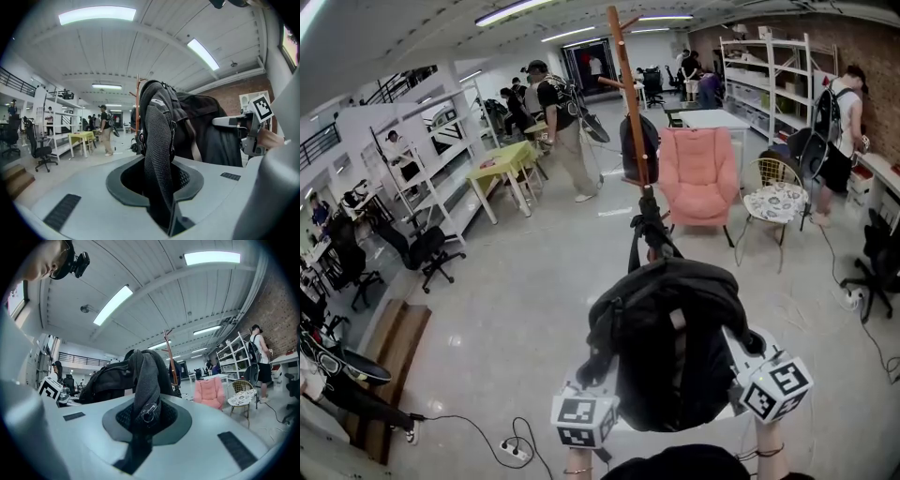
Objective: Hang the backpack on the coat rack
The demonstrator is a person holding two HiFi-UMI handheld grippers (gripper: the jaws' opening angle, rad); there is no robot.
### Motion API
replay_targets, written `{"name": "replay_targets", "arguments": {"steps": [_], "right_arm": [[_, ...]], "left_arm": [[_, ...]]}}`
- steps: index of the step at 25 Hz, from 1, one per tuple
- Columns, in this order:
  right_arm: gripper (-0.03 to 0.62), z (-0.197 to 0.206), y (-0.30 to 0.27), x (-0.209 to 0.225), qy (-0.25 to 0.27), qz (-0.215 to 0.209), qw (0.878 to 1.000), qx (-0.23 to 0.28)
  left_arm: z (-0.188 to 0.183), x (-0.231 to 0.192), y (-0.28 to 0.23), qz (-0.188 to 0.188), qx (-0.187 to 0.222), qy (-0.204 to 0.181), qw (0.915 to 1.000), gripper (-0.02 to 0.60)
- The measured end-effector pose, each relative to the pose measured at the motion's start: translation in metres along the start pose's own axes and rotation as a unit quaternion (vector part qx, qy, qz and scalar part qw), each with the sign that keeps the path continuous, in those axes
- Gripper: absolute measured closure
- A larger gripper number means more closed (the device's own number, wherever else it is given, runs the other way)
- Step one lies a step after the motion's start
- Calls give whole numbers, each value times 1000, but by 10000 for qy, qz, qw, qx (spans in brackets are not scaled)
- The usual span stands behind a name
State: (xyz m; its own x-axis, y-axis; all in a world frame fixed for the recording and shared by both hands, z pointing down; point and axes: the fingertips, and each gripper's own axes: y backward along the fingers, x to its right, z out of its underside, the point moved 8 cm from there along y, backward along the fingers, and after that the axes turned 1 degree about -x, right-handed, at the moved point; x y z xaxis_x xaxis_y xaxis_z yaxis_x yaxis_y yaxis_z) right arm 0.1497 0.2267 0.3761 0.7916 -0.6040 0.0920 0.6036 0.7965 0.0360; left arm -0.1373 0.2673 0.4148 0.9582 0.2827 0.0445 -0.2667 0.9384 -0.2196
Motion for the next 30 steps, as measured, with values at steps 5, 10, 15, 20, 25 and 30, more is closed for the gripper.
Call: {"name": "replay_targets", "arguments": {"steps": [5,10,15,20,25,30], "right_arm": [[562,5,6,8,-29,-153,9999,-6],[560,-8,7,21,-17,-242,9997,29],[560,-10,4,33,-53,-317,9995,26],[560,-16,-16,41,-85,-350,9993,-20],[560,-15,-38,49,-142,-326,9994,-48],[560,-11,-70,58,-146,-289,9994,-94]], "left_arm": [[6,10,3,-122,-6,-41,9999,489],[-10,22,1,-282,81,-49,9996,489],[-12,28,-5,-333,75,-13,9994,489],[-21,19,-20,-389,48,39,9992,489],[-23,7,-40,-358,7,110,9993,489],[-22,-16,-69,-278,-24,117,9995,489]]}}
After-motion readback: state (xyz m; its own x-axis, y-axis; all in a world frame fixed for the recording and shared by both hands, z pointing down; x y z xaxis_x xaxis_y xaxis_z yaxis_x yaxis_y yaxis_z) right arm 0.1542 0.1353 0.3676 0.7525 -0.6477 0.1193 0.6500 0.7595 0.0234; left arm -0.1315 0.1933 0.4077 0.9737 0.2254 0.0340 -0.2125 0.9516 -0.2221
